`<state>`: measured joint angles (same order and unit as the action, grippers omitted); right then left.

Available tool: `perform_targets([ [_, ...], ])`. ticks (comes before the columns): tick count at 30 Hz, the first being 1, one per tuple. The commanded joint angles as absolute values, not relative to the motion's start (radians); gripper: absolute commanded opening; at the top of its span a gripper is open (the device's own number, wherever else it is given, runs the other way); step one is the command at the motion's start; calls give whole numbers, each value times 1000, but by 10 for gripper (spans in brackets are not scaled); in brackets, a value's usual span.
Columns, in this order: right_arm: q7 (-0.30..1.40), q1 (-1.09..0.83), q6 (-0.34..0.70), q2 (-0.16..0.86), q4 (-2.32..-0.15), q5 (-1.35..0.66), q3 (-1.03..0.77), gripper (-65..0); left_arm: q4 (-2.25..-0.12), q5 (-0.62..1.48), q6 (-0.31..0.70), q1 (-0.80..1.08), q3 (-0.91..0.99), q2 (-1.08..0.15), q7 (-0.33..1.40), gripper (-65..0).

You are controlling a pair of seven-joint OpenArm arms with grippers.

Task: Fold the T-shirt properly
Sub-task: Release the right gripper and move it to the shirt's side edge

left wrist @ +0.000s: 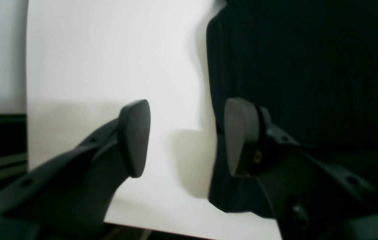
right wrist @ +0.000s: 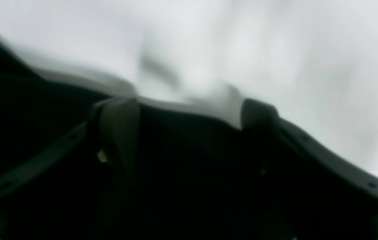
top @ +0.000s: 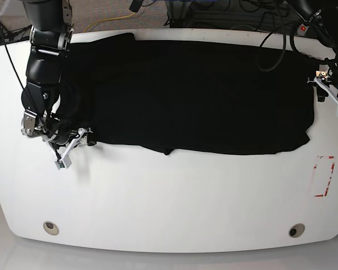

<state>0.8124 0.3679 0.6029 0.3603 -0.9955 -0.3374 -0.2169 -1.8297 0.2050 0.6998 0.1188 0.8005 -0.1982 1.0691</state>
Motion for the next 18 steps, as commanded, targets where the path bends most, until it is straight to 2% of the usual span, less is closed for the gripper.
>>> perform_targets([
  [1, 802, 341, 605, 364, -1066, -349, -229, -360, -1844, 203, 698, 107, 802, -206, 1058, -325],
  [4, 803, 272, 602, 360, -1170, -349, -229, -509, -1844, 202, 698, 93, 789, -206, 1058, -325],
  [6, 831, 234, 602, 355, -1230, -349, -229, -558, -1844, 202, 698, 93, 776, -206, 1058, -325],
  [18, 984, 27, 602, 295, -1615, -349, -321, -568, -1842, 200, 698, 90, 769, -206, 1058, -325],
])
